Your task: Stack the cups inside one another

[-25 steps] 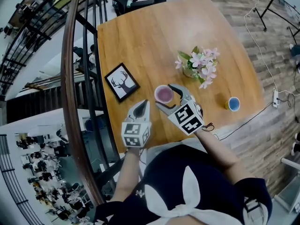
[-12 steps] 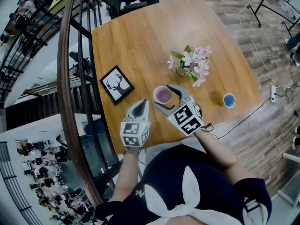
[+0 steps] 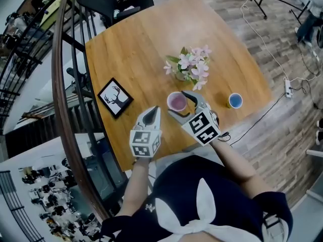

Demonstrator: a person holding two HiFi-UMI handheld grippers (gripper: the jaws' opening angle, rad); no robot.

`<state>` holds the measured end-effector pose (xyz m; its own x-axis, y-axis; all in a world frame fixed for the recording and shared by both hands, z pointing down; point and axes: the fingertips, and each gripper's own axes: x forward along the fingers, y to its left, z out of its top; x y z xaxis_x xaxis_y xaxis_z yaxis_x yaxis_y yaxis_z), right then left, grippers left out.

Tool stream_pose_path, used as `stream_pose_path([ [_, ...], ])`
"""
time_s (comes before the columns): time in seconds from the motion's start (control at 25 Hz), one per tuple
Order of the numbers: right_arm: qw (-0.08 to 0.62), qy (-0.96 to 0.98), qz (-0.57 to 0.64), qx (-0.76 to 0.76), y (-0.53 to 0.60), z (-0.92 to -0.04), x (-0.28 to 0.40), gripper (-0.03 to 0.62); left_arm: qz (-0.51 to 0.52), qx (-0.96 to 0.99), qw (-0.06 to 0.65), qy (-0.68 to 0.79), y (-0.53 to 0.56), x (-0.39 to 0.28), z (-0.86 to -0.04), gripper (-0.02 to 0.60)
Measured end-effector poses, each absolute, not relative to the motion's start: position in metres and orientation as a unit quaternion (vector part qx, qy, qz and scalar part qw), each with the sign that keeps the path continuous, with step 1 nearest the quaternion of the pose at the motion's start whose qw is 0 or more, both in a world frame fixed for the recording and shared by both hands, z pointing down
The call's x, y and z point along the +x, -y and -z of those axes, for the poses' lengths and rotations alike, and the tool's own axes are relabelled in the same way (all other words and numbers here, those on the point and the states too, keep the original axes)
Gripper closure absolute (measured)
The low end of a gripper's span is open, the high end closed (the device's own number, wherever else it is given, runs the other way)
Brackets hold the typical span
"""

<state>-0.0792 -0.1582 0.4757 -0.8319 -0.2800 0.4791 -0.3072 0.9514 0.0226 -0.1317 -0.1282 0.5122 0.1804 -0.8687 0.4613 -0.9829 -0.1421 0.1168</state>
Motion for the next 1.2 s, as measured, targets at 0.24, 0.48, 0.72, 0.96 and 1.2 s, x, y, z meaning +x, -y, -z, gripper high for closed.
stream_pose_path([
  [0.24, 0.249, 0.947, -0.039, 0.2, 0.171, -0.478, -0.038, 0.263, -0.149, 0.767, 0.192, 0.593, 0.144, -0.101, -0.512, 0.566],
  [0.48, 0.258, 0.932, -0.051, 0.25, 0.183, -0.485, 0.004, 0.263, -0.153, 0.794, 0.194, 0.556, 0.159, -0.068, -0.521, 0.565],
  [0.72, 0.264, 0.915, -0.067, 0.297, 0.19, -0.487, 0.045, 0.263, -0.154, 0.818, 0.193, 0.519, 0.174, -0.035, -0.519, 0.565],
  [0.96, 0.264, 0.896, -0.08, 0.348, 0.202, -0.488, 0.082, 0.261, -0.157, 0.837, 0.189, 0.488, 0.186, -0.012, -0.519, 0.566],
  [1.2, 0.262, 0.877, -0.087, 0.394, 0.214, -0.483, 0.119, 0.263, -0.16, 0.85, 0.188, 0.465, 0.194, 0.005, -0.516, 0.566],
])
